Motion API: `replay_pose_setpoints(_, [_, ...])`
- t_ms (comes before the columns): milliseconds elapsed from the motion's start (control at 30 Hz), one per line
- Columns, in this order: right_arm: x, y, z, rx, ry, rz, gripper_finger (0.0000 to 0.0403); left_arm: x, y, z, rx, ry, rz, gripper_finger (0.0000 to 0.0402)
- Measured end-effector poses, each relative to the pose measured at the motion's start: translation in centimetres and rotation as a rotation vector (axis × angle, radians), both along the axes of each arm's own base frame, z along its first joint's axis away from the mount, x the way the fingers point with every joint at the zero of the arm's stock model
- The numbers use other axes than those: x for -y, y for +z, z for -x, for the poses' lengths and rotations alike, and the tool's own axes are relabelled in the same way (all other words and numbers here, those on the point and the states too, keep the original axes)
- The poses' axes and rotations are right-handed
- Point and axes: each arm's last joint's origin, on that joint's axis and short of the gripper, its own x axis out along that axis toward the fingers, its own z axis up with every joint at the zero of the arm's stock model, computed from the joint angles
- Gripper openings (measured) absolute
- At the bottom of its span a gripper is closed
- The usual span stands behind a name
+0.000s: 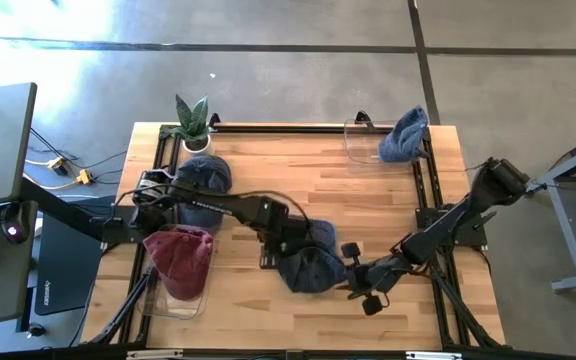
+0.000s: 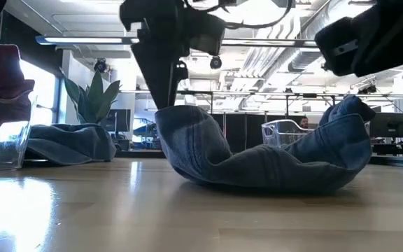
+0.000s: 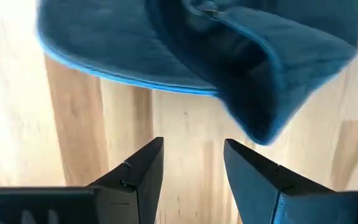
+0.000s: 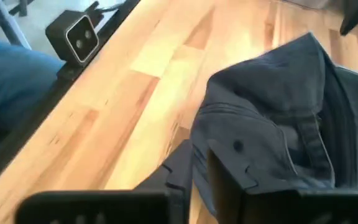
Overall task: Pick & Place hat
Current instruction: Put the top dark blue cap into the top transparent bin
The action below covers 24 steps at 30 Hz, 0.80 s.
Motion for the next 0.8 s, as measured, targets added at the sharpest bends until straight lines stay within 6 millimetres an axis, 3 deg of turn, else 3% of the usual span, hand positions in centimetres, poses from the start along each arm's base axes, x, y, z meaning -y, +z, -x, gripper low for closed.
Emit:
replay_pose_setpoints(267, [-1.0, -4.5, -2.6, -0.012, 0.125, 0.098, 0.0133, 8.3, 0.1, 1.7, 0.107, -0.362, -0.102, 0.0165])
replay_pose_setpoints(367, [-0.6, -5.7, -3.9, -0.061, 0.07, 0.154, 0.014, 11.1, -1.0, 0.9, 0.241, -0.436, -0.164, 0.0165])
replay_pose_setpoints(467, [0.1, -6.1, -4.9, -0.132, 0.025, 0.171, 0.0125, 12.1, -1.2, 0.0, 0.355, -0.456, -0.192, 0.0165])
replay_pose_setpoints(567, [0.6, -5.8, -5.3, -0.202, 0.024, 0.16, 0.0092, 11.1, -1.5, -1.0, 0.372, -0.432, -0.193, 0.0165])
replay_pose_setpoints(700, [0.8, -5.7, -5.0, -0.283, 0.044, 0.121, 0.0035, 7.3, -3.9, -2.8, 0.271, -0.308, -0.202, 0.0155])
replay_pose_setpoints(800, [0.9, -5.8, -4.7, -0.34, 0.048, 0.095, 0.0008, 4.8, -5.0, -3.4, 0.186, -0.26, -0.102, 0.0143])
